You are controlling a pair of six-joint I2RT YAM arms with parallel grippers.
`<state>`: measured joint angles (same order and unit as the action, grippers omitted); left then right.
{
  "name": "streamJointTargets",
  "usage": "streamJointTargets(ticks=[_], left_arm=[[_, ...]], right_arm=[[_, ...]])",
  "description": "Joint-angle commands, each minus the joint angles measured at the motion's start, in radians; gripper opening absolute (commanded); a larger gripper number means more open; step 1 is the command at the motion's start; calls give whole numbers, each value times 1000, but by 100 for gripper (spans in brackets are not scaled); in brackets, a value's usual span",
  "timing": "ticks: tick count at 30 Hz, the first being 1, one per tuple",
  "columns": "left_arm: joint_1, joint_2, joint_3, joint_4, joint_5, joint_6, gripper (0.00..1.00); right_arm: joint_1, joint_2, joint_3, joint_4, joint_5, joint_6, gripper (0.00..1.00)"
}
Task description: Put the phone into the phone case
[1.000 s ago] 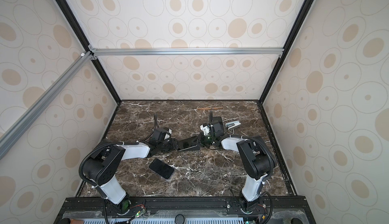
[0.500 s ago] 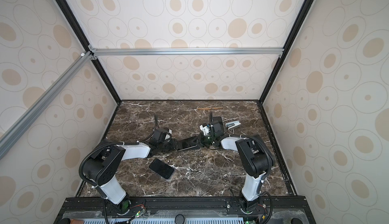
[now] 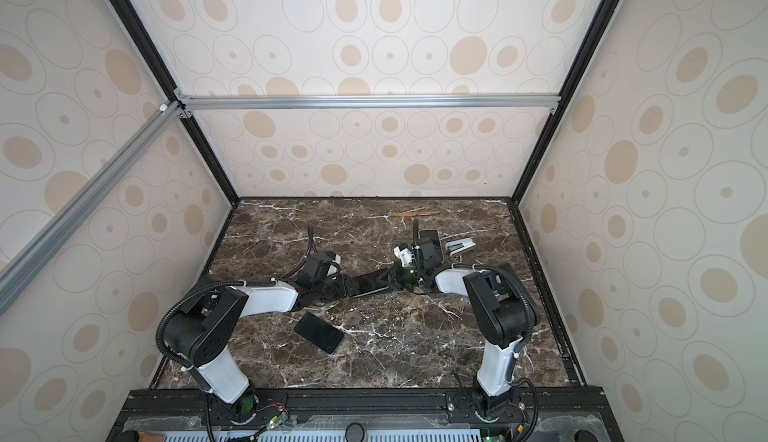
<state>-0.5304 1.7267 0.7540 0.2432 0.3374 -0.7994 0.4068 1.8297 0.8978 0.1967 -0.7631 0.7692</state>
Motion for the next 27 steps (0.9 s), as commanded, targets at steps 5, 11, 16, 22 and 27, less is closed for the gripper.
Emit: streamJointTargets(ticks=[5,11,16,22,27], left_arm=[[-3,37,-10,-69,-58,59,38],[-4,25,-46,-77,-122,64,38],[-4,36,-59,-108,-169,84,38],[-5,-1,-80,-114,-180,91,39],[-5,-34,-75,-142,-172,109,39]], right_arm=[[9,68,-44,-204,178,-19,0],[10,28,8,-348,232,-88,5],[9,-3,45,-433,270,-129,10],[9,-12,92,-505,288,-159,11],[10,-9,120,-543,298,-167,12]])
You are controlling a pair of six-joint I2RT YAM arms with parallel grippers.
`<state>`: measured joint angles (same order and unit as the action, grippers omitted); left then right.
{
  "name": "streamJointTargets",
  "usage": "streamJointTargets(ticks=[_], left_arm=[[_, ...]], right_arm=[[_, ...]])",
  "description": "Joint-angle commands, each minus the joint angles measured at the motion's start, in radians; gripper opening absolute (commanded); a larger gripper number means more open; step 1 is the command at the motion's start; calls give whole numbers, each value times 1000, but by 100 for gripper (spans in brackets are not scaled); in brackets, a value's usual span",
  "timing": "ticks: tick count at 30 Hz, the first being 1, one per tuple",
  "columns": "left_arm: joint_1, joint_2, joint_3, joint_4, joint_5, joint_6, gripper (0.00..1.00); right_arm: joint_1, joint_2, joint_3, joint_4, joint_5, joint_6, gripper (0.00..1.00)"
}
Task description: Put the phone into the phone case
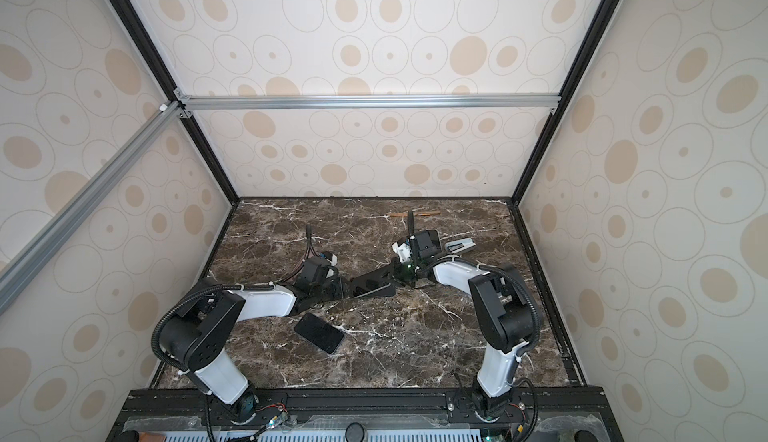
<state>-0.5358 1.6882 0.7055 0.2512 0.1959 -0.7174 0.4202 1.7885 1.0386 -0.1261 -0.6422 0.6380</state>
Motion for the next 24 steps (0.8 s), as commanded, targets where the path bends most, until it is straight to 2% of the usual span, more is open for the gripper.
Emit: streamJointTargets(ticks=[1,7,13,18,19,23,24], left_arm=[[2,-1,-22,-159,-27,31,39],[2,-17,-2,-156,-8,43,38],[2,-15,32,-153,21,36,38],[3,-50,41,-170,13,34,39],[1,-56,41,-174,11,34,39],[2,-84,28,-172,11,26,39],[2,-87,26,-170,10,25,39]], right_arm=[[-4,32,-15,-228,182,-38,13],[-3,2,27,-294,237,-67,23],[-2,3,101,-389,298,-133,26],[-2,-5,118,-404,309,-142,36],[0,-5,121,-403,306,-143,36],[0,2,109,-368,275,-134,20],[-2,5,106,-355,262,-126,19]])
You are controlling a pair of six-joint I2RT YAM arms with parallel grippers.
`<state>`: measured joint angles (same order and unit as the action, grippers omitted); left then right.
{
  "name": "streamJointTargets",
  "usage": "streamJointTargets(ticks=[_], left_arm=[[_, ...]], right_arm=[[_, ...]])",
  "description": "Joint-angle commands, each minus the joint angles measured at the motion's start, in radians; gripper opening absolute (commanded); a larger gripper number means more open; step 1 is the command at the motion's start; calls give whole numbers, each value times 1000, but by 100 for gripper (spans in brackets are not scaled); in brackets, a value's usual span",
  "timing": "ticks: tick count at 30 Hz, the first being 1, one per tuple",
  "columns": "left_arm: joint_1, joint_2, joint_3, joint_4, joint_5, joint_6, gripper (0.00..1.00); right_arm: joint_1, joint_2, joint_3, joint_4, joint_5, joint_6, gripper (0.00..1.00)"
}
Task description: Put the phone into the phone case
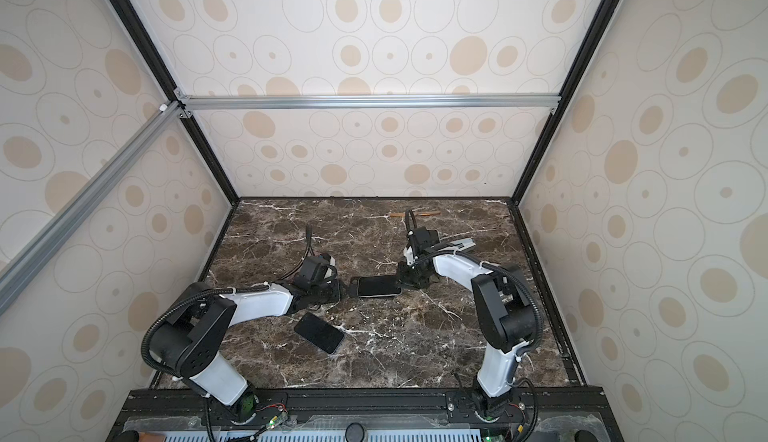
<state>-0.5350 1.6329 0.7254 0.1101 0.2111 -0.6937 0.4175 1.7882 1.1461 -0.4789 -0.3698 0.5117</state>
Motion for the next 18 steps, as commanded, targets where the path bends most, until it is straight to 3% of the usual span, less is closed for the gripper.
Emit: streamJointTargets(ticks=[1,6,11,18], left_arm=[[1,-33,4,-24,-1,1,39],[1,-19,6,-1,19,2,39],[1,-5,29,-21,6,10,39],[1,2,63,-33,-20,34,40]], right_arm=[[0,9,-5,11,-22,10,19],[1,27,-14,68,-67,45,16],[0,5,-15,44,-34,39,21],[-8,-30,-27,-19,24,3,35]])
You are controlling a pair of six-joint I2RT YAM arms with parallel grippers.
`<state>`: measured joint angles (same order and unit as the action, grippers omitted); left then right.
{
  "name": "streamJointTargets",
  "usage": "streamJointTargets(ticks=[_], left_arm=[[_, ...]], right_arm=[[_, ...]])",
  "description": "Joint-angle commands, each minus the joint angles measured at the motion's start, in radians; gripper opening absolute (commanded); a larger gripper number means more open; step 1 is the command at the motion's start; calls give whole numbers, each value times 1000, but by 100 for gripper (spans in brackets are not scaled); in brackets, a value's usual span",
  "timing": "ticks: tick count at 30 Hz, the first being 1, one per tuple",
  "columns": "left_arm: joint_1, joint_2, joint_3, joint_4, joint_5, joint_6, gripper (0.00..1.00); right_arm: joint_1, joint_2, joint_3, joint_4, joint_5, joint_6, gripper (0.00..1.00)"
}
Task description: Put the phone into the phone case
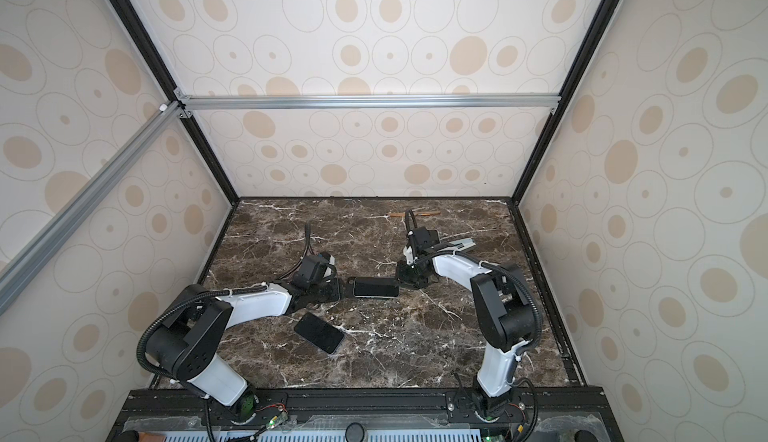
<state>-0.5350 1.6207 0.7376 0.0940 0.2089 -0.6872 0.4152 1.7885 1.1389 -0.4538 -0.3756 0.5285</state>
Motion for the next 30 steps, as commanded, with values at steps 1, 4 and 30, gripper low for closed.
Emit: streamJointTargets(ticks=[1,4,30], left_arm=[[2,24,57,-19,-11,26,40],[2,42,60,2,20,17,41],[3,119,-1,56,81,20,35]], right_arm=[[-8,-27,-26,-38,20,-13,37],[-12,-8,-33,-21,-6,-4,38],[-15,44,-102,220,-224,74,31]])
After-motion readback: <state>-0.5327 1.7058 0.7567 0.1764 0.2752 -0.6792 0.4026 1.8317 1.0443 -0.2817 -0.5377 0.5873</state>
